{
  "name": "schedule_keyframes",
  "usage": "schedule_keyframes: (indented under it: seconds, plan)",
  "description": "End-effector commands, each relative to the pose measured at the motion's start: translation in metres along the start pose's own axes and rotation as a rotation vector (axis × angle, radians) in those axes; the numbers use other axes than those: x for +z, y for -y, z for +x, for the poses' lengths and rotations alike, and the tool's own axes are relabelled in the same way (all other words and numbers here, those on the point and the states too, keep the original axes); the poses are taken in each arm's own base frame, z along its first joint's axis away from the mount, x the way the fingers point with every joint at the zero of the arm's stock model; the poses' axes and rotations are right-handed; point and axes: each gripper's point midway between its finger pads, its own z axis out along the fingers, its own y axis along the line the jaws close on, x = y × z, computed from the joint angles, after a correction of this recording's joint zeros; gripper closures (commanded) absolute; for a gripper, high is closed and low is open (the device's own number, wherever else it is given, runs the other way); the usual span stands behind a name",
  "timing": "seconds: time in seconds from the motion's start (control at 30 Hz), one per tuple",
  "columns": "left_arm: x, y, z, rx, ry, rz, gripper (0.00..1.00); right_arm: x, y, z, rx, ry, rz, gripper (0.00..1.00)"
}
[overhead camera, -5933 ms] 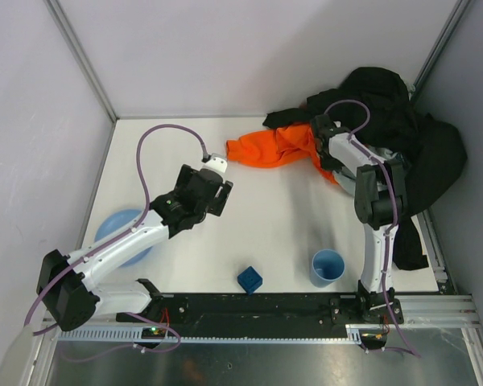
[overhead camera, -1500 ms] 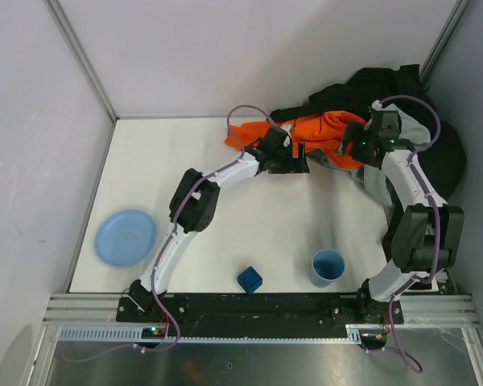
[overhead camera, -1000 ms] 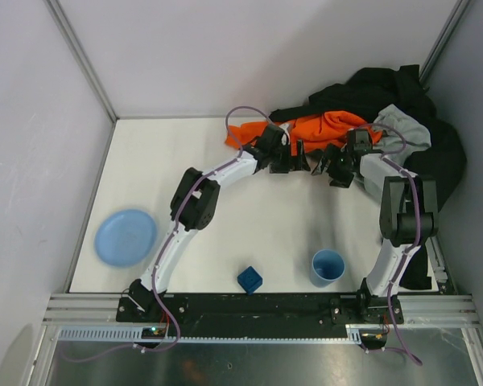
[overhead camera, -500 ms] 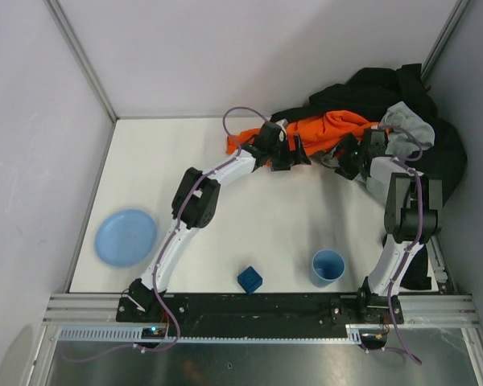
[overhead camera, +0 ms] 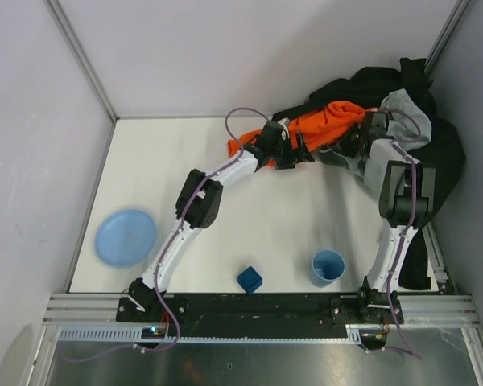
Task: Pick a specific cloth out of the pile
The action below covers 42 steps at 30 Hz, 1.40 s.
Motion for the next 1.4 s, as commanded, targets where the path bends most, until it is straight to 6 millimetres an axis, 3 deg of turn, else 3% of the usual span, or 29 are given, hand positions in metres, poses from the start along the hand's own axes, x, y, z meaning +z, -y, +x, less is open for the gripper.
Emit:
schedule_keyframes:
  seconds: [0.0,0.13,0.33,0.73,1.1,1.17,1.37]
  plan:
    - [0.009,0.008,0.008,0.006,-0.017,0.025,0.04,-0.006,-0.058,-0.069,-0.162,0.169,-0.087,0.99]
    - [0.014,0.013,0.009,0.035,-0.007,0.027,0.05,-0.009,-0.085,-0.087,-0.224,0.192,-0.113,1.00]
    - [0.024,0.014,0.001,0.051,0.042,0.019,0.08,-0.025,-0.118,-0.096,-0.294,0.221,-0.162,1.00]
    - [0.054,0.016,-0.016,-0.126,0.186,0.082,0.22,-0.048,-0.134,-0.096,-0.334,0.226,-0.194,1.00]
    - [0.064,0.023,-0.060,-0.330,0.428,0.155,0.32,-0.068,-0.144,-0.086,-0.361,0.199,-0.234,1.00]
    - [0.063,0.022,-0.067,-0.344,0.458,0.159,0.39,-0.070,-0.147,-0.083,-0.367,0.189,-0.247,1.00]
    - [0.063,0.007,-0.073,-0.362,0.473,0.152,0.84,-0.068,-0.145,-0.077,-0.383,0.168,-0.245,1.00]
